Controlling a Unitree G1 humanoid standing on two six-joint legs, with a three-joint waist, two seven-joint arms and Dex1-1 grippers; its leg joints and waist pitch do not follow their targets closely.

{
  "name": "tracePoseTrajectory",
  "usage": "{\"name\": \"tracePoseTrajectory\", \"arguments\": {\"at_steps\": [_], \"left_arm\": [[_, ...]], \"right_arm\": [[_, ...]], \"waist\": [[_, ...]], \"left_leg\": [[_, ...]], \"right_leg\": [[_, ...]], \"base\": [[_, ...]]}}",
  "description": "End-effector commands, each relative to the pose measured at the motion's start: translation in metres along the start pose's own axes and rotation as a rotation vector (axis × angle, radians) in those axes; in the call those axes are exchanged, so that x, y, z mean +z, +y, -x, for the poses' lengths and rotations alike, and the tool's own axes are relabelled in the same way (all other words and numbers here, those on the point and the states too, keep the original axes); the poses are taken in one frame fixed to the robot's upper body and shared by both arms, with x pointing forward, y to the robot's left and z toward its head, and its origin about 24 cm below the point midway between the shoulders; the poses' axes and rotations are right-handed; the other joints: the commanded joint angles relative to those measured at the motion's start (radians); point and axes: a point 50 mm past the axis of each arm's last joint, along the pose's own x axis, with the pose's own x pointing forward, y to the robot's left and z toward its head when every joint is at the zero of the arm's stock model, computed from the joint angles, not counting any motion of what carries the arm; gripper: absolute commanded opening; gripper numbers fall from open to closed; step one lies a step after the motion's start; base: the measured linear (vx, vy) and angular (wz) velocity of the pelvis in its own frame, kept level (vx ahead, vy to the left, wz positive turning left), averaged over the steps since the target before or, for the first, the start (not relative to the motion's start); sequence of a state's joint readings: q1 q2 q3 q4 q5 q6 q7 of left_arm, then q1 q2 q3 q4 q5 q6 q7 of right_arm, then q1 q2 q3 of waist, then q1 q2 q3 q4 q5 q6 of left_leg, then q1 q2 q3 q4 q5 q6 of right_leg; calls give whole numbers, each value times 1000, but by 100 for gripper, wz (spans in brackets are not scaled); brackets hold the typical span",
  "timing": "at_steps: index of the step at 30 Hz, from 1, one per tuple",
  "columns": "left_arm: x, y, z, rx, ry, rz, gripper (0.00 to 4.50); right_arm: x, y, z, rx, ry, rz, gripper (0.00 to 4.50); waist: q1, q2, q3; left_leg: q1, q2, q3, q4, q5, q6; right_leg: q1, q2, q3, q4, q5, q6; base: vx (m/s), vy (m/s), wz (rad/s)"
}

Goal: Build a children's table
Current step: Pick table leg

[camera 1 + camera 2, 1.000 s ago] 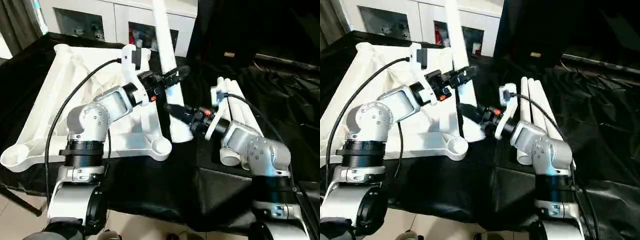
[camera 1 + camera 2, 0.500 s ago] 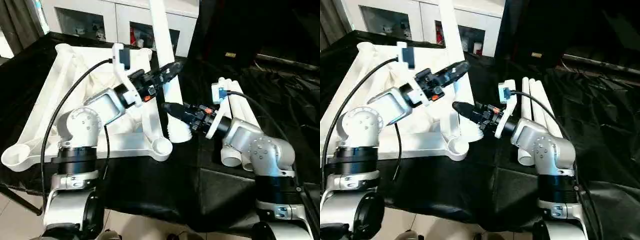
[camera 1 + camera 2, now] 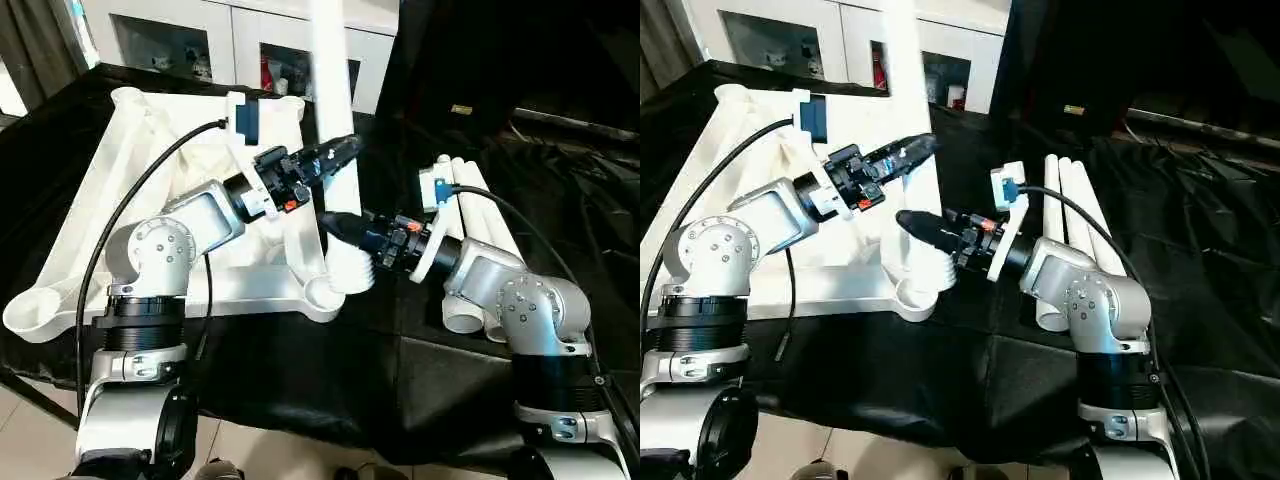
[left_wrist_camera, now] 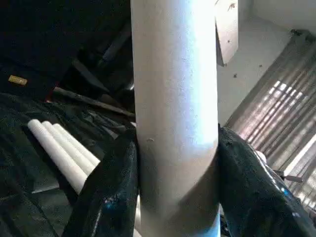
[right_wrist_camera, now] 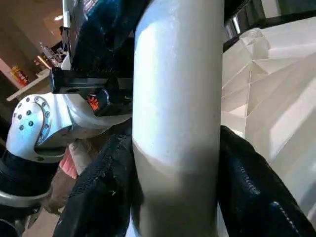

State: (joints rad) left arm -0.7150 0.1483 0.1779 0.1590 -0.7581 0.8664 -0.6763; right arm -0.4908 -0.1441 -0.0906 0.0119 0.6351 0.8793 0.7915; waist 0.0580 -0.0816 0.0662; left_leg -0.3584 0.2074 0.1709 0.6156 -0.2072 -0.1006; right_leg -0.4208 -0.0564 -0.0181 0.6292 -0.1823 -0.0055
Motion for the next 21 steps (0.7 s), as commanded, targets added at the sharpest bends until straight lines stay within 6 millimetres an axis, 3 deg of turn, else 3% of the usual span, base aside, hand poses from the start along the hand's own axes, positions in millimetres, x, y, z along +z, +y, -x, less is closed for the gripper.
{"name": "tracePoseTrajectory", "arguments": {"at_steps": [1,7,14,17,20,21], "left_arm": [[1,-13,-12,-69,25,-50,194],[2,-12,-17,36,20,-191,191],[5,-6,-25,302,54,-485,190],[7,-8,-28,365,44,-526,190],[7,-13,-30,369,29,-523,190],[6,-14,-31,364,26,-514,190]], "right_arm": [[-2,-4,3,-56,17,10,261],[-2,-12,1,-189,51,123,301],[-5,-14,-18,-324,111,239,301],[-7,-16,-27,-373,109,256,301],[-8,-21,-31,-418,87,235,267],[-9,-22,-32,-422,86,240,267]], "waist": [[0,22,-71],[0,21,-71],[-9,17,-72],[-15,16,-72],[-19,16,-74],[-19,10,-73]], "left_leg": [[4,10,3,-80,-94,-22],[2,11,2,-80,-82,-29],[2,11,1,-78,-81,-31],[1,9,3,-77,-77,-35],[0,10,3,-77,-73,-38],[-1,10,4,-77,-73,-36]], "right_leg": [[64,-53,30,-72,-125,-193],[67,-54,30,-70,-108,-190],[66,-52,31,-69,-123,-163],[65,-52,32,-68,-122,-162],[63,-52,32,-63,-92,-180],[64,-50,31,-64,-88,-180]], "base": [[0,0,0],[0,0,0],[0,0,0],[0,0,0],[0,0,0],[0,0,0]]}}
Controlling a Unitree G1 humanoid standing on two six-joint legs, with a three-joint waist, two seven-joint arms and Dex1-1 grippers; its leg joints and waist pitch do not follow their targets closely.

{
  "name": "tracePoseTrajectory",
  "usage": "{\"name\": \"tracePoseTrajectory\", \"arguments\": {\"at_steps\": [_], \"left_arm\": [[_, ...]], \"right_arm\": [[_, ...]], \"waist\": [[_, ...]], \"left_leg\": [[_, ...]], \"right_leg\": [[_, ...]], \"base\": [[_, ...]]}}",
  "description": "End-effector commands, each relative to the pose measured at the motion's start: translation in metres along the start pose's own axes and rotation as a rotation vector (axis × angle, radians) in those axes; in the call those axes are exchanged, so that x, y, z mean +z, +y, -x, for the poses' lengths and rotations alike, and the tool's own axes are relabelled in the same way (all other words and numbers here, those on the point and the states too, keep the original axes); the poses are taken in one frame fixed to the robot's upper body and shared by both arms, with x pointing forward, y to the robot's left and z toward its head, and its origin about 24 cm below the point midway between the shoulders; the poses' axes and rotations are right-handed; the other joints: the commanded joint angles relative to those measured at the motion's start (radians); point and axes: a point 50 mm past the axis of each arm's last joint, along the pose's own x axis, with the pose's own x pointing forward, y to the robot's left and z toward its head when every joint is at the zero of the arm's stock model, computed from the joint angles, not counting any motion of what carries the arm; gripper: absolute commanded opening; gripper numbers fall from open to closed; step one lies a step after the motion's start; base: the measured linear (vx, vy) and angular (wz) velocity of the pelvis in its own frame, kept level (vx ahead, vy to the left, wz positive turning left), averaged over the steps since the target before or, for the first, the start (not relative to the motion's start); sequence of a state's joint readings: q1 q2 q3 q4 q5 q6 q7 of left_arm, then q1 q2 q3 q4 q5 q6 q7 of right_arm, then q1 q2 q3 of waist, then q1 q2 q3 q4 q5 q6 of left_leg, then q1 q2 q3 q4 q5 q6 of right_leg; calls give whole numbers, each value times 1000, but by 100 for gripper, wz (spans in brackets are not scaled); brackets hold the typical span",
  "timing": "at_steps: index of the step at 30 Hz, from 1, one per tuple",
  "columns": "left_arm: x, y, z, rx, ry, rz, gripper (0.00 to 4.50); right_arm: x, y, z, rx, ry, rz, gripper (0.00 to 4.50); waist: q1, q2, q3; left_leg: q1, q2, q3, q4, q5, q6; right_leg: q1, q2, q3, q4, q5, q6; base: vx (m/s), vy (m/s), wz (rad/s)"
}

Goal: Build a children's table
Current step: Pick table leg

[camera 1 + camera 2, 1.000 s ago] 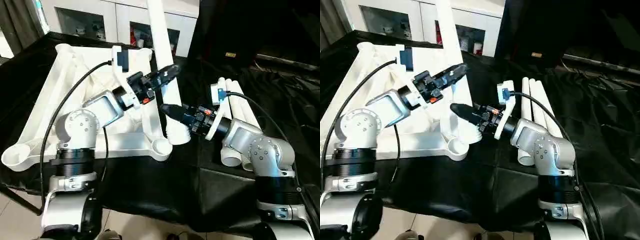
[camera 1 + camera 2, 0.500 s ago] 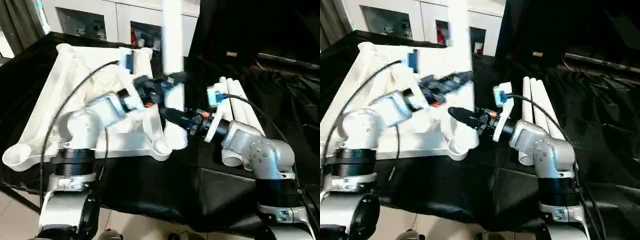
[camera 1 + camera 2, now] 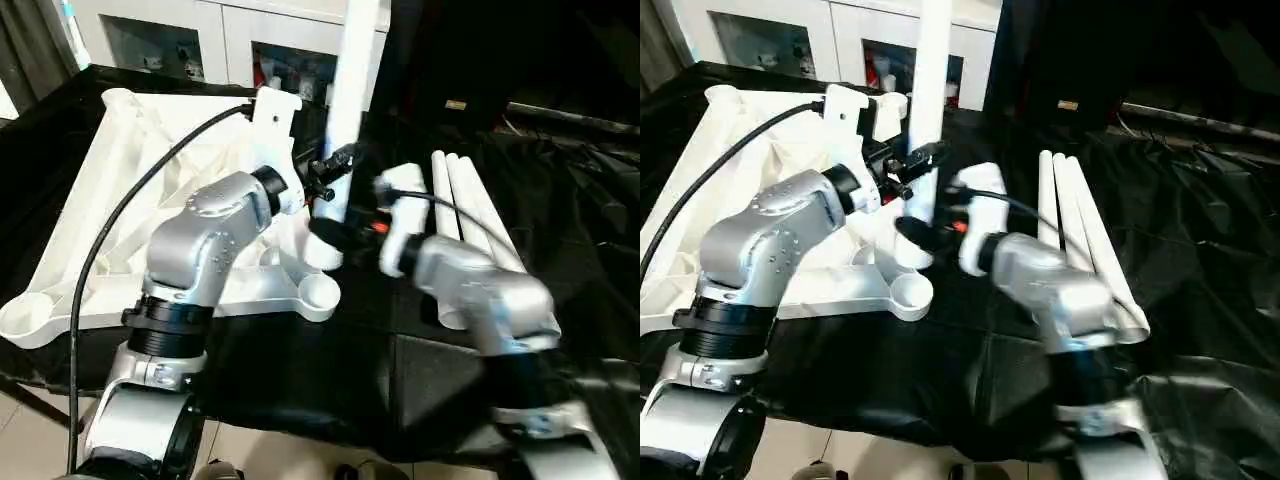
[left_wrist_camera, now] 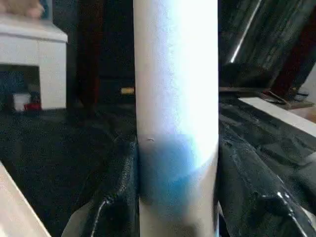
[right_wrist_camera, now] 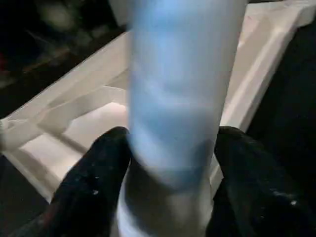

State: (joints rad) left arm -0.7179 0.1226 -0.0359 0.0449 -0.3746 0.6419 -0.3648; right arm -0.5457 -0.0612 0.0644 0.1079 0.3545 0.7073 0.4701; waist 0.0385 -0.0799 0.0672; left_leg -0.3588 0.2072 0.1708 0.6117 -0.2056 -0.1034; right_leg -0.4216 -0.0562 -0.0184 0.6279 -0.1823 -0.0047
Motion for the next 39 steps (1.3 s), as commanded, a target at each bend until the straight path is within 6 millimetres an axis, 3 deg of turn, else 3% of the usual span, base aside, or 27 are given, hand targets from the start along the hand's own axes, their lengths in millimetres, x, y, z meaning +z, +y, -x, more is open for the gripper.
{"name": "tracePoseTrajectory", "arguments": {"at_steps": [1,10,12,13,14,17,20,22,23,27,30,31,39], "left_arm": [[9,-8,-2,-16,-29,-14,190],[7,-6,0,21,-24,-22,190],[6,-6,1,2,-26,-19,246],[6,-8,4,-51,-33,28,260],[6,-10,6,-114,-40,85,260],[5,-14,14,-243,-51,165,288],[3,-19,24,-430,-52,234,311],[1,-19,29,-516,-42,239,313],[-1,-18,30,-547,-26,237,313],[-3,-16,29,-559,0,234,296],[2,-15,26,-559,-42,285,276],[4,-15,25,-566,-64,306,266],[4,-16,25,-582,-81,344,211]], "right_arm": [[1,-8,1,-49,-12,16,255],[3,-11,6,-44,-32,10,203],[3,-12,7,-30,-40,11,200],[4,-11,9,-6,-45,16,199],[5,-9,12,31,-50,24,198],[6,-1,20,160,-67,45,197],[5,9,32,327,-53,58,196],[2,14,40,420,-23,77,196],[0,15,43,455,1,91,196],[-2,13,47,477,17,97,196],[0,11,51,489,17,90,196],[0,11,52,492,16,88,196],[-1,12,54,510,22,94,196]], "waist": [[1,12,-75],[-1,11,-74],[-1,13,-75],[0,19,-75],[0,15,-75],[5,15,-75],[7,11,-74],[9,13,-70],[6,13,-67],[5,13,-68],[7,12,-69],[8,19,-71],[11,14,-75]], "left_leg": [[2,10,5,-71,-69,-29],[0,7,5,-70,-72,-13],[0,7,5,-70,-67,-12],[1,8,5,-70,-65,-12],[0,6,6,-68,-61,-9],[0,5,8,-68,-62,2],[1,6,8,-69,-73,23],[2,10,7,-71,-96,25],[2,9,5,-74,-121,21],[4,11,5,-74,-132,8],[2,10,5,-71,-117,2],[3,8,7,-69,-112,2],[2,10,5,-68,-78,19]], "right_leg": [[64,-50,32,-60,-71,-184],[66,-49,32,-63,-75,-177],[67,-48,32,-62,-60,-180],[67,-49,32,-60,-51,-185],[69,-47,32,-59,-38,-190],[71,-45,32,-57,-6,-212],[71,-46,31,-59,-42,-212],[68,-49,31,-64,-94,-205],[66,-49,28,-71,-147,-196],[62,-51,31,-74,-193,-185],[64,-51,31,-72,-185,-188],[64,-49,32,-73,-161,-197],[69,-49,29,-64,-91,-218]], "base": [[0,0,0],[0,0,0],[0,0,0],[0,0,0],[0,0,0],[0,0,0],[0,0,0],[0,0,0],[0,0,0],[0,0,0],[0,0,0],[0,0,0],[0,0,0]]}}
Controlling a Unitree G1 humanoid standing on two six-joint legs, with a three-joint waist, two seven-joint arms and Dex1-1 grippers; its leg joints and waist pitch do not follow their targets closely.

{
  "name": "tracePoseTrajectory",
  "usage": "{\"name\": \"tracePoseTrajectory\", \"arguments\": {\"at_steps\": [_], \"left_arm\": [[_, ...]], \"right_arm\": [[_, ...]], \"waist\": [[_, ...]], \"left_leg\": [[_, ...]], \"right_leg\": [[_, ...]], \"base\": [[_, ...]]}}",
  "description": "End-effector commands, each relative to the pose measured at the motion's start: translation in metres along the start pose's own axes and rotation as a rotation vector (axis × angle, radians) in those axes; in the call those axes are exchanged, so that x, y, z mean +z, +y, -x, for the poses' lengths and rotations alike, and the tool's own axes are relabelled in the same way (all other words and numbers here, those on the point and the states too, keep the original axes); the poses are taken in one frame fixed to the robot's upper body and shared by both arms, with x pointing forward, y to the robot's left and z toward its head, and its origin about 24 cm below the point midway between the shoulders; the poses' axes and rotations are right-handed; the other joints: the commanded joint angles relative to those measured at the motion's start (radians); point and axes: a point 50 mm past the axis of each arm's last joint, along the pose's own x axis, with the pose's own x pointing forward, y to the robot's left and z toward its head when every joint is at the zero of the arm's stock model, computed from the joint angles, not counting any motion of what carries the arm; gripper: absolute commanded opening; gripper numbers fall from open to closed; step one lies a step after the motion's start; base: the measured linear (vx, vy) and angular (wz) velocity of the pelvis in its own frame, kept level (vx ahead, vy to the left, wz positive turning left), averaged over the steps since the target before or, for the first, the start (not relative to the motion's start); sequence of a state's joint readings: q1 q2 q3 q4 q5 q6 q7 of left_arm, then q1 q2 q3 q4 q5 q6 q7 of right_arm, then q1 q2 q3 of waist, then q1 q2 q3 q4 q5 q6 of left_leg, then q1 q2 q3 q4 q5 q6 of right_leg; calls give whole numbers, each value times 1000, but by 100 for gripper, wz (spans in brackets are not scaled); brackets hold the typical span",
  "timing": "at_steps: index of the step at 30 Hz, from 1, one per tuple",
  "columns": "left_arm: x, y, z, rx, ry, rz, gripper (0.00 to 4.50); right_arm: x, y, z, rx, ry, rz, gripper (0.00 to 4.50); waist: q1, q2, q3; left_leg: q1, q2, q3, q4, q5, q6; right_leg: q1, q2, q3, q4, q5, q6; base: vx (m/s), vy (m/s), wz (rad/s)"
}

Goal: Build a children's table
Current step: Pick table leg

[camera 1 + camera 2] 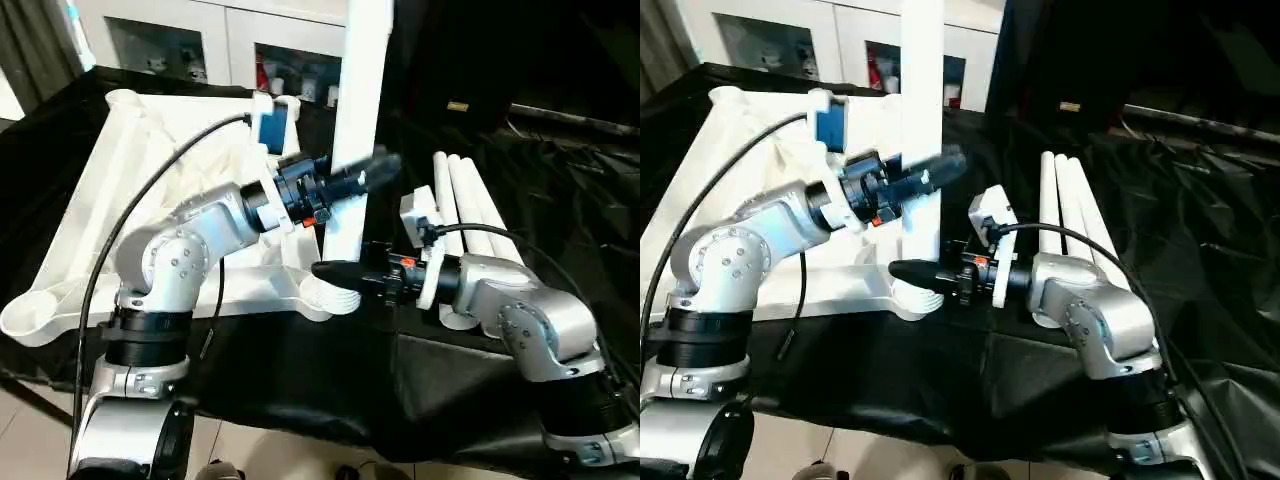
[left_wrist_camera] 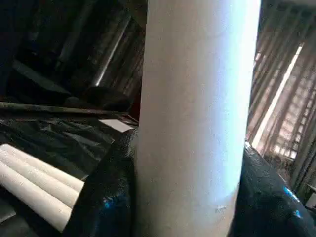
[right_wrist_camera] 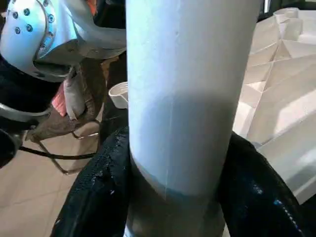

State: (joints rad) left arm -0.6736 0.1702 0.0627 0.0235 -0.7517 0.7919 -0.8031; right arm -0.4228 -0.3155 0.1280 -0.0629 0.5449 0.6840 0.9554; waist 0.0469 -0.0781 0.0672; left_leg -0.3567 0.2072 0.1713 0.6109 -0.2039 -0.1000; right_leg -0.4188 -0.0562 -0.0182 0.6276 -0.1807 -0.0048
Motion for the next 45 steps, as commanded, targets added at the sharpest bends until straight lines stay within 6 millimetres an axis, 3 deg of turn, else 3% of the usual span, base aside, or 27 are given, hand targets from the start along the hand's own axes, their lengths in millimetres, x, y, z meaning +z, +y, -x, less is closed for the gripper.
{"name": "tracePoseTrajectory", "arguments": {"at_steps": [1,3,4,5,12,16,21,27,28,32,34,37,40,42,45], "left_arm": [[0,0,-2,0,-3,16,205],[1,2,-2,26,-12,13,198],[2,3,-4,57,-23,6,196],[3,3,-5,72,-27,-2,196],[2,10,-12,299,24,-135,188],[11,13,-18,449,3,-207,188],[13,13,-19,488,12,-238,188],[15,13,-18,508,11,-238,188],[15,13,-18,509,14,-246,244],[12,12,-18,450,20,-190,263],[11,14,-16,423,20,-145,293],[10,14,-14,368,27,-100,251],[11,17,-12,367,32,-86,246],[12,18,-12,368,36,-84,204],[14,20,-12,359,36,-78,212]], "right_arm": [[3,4,1,17,-1,28,196],[3,3,-1,0,-1,34,266],[4,2,-4,-13,-7,26,266],[4,1,-6,-37,-6,40,266],[2,-13,-20,-242,-3,48,288],[3,-16,-29,-296,-17,1,249],[5,-16,-31,-291,-28,-14,214],[6,-15,-32,-285,-30,-17,199],[6,-15,-32,-284,-32,-17,198],[10,-12,-29,-241,-36,-12,197],[12,-9,-26,-192,-34,-5,196],[14,-5,-23,-152,-30,-1,195],[15,-4,-21,-135,-22,3,195],[15,-5,-20,-135,-20,3,195],[17,-6,-17,-144,-17,10,195]], "waist": [[3,12,-75],[3,12,-73],[2,4,-74],[3,9,-73],[-1,10,-73],[-5,7,-77],[-3,8,-77],[-3,9,-75],[-3,10,-75],[-4,10,-75],[-2,9,-76],[-1,9,-76],[1,9,-77],[1,11,-76],[2,10,-76]], "left_leg": [[0,9,5,-67,-83,17],[-1,9,5,-67,-90,17],[-1,10,6,-67,-92,17],[-1,11,4,-67,-92,13],[0,10,4,-69,-92,-8],[-2,9,2,-67,-73,-7],[-4,8,4,-65,-45,5],[-2,7,5,-66,-74,1],[-2,7,4,-66,-77,0],[-4,6,4,-66,-77,-2],[-2,6,4,-65,-71,2],[-3,4,5,-64,-59,12],[-1,5,5,-64,-60,13],[-1,6,5,-64,-67,10],[-1,5,5,-65,-72,5]], "right_leg": [[67,-49,30,-64,-95,-219],[66,-50,30,-66,-111,-217],[66,-49,30,-67,-119,-214],[66,-50,30,-65,-124,-213],[63,-49,31,-70,-165,-176],[66,-48,30,-65,-117,-177],[68,-48,30,-59,-59,-187],[66,-47,30,-64,-94,-187],[66,-48,30,-64,-101,-185],[68,-46,30,-64,-99,-183],[68,-46,30,-62,-84,-189],[68,-45,30,-61,-68,-195],[68,-47,29,-61,-76,-201],[67,-48,29,-62,-82,-204],[67,-48,30,-64,-100,-198]], "base": [[0,0,0],[0,0,0],[0,0,0],[0,0,0],[0,0,0],[0,0,0],[0,0,0],[0,0,0],[0,0,0],[0,0,0],[0,0,0],[0,0,0],[0,0,0],[0,0,0],[0,0,0]]}}
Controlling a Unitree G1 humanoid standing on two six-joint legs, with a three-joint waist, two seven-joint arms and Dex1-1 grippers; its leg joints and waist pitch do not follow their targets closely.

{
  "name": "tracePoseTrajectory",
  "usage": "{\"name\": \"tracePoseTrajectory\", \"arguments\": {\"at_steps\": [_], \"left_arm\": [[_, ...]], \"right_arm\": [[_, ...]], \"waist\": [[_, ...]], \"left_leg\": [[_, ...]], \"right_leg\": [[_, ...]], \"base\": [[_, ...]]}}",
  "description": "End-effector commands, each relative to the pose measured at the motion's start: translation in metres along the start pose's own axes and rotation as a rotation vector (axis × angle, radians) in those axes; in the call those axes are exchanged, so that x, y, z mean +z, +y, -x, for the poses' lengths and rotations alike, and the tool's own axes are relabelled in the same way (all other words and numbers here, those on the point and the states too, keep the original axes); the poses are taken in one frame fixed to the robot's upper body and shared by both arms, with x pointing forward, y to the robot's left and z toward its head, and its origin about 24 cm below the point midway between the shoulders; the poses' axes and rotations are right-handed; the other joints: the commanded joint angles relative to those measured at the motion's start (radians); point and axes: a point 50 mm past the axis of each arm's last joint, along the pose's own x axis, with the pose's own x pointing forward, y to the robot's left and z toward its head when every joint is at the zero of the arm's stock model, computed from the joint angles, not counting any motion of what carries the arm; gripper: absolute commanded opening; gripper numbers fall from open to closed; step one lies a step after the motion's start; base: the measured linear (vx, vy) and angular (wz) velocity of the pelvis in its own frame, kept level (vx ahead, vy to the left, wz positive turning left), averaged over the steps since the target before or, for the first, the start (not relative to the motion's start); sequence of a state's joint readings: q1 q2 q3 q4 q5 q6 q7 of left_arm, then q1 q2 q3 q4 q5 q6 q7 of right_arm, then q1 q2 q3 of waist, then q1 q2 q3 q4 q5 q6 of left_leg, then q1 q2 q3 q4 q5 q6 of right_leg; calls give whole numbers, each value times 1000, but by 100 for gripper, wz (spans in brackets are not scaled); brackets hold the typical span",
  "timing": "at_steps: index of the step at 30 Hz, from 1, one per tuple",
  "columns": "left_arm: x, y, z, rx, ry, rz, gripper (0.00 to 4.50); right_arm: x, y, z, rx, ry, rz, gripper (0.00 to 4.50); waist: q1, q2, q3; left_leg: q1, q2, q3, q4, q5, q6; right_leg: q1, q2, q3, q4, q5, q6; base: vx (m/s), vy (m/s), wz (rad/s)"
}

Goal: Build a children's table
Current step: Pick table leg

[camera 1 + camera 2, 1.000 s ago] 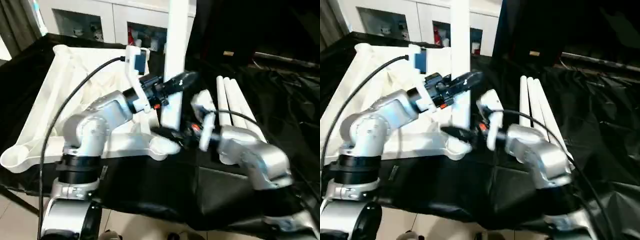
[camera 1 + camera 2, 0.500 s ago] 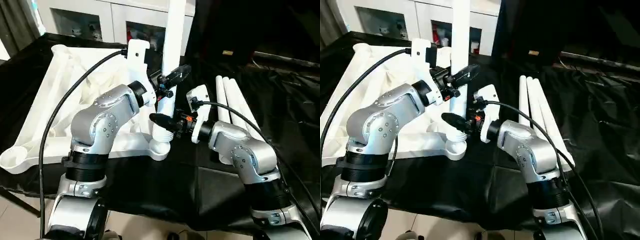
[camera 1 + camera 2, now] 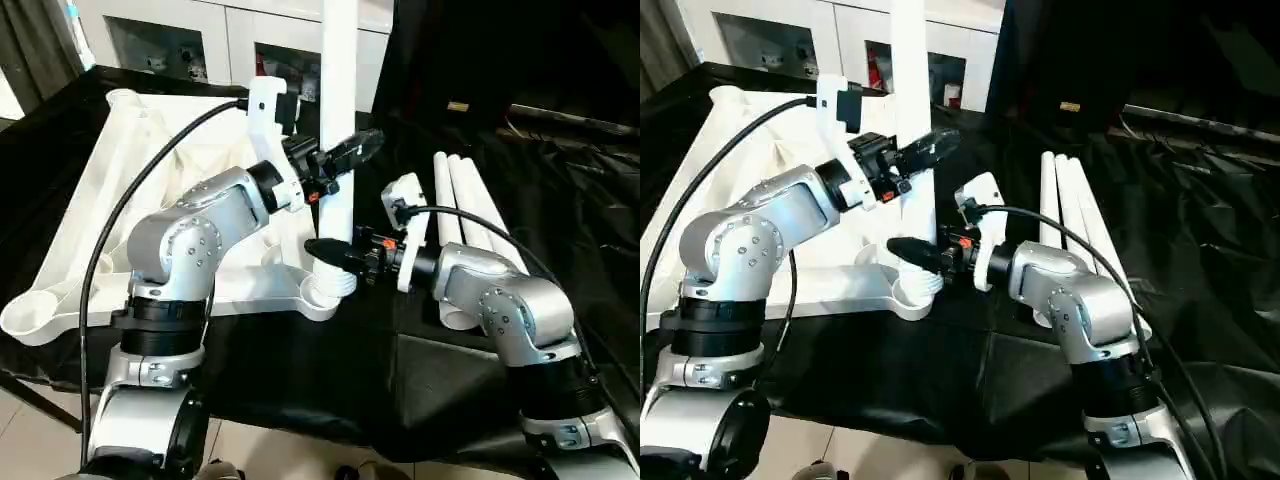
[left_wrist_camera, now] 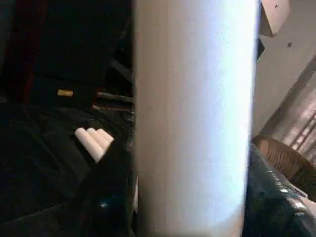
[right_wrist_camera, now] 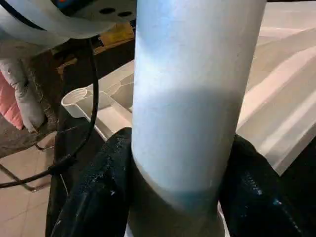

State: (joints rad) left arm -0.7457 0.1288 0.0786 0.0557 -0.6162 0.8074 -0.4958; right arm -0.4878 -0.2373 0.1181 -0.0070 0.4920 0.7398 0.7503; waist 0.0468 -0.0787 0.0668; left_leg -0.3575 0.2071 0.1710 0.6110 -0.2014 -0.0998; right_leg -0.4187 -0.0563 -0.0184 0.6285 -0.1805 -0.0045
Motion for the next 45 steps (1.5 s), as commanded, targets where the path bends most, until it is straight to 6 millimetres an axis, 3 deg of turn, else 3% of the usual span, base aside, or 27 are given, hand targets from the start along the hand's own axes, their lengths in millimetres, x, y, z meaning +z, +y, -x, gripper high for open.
{"name": "tracePoseTrajectory", "arguments": {"at_steps": [1,5,6,12,20,33,45], "left_arm": [[5,0,-2,-4,-1,-7,198],[5,-1,-2,-24,5,-2,188],[5,-1,-2,-32,8,-2,186],[3,-9,-4,-120,67,-44,185],[2,-13,-6,-186,111,-70,185],[7,-15,-7,-232,93,-51,185],[5,-19,-7,-272,103,-51,185]], "right_arm": [[13,8,1,51,-33,43,195],[15,6,1,31,-37,62,195],[15,6,1,34,-38,59,251],[18,5,2,48,-15,28,295],[24,1,7,73,11,-19,295],[14,1,11,91,110,-18,295],[13,0,10,81,92,-16,295]], "waist": [[3,11,-76],[3,10,-77],[3,10,-77],[3,6,-76],[8,7,-77],[12,5,-78],[13,7,-79]], "left_leg": [[0,6,5,-65,-75,4],[0,6,6,-64,-58,8],[0,6,6,-64,-59,8],[2,7,7,-65,-62,11],[2,7,8,-64,-51,7],[0,6,8,-62,-39,6],[0,6,7,-62,-39,4]], "right_leg": [[68,-48,30,-65,-102,-196],[69,-47,30,-61,-69,-205],[68,-47,30,-61,-69,-206],[66,-47,29,-62,-91,-202],[68,-47,31,-59,-74,-204],[71,-48,30,-59,-69,-210],[71,-48,30,-57,-66,-212]], "base": [[0,0,0],[0,0,0],[0,0,0],[0,0,0],[0,0,0],[0,0,0],[0,0,0]]}}
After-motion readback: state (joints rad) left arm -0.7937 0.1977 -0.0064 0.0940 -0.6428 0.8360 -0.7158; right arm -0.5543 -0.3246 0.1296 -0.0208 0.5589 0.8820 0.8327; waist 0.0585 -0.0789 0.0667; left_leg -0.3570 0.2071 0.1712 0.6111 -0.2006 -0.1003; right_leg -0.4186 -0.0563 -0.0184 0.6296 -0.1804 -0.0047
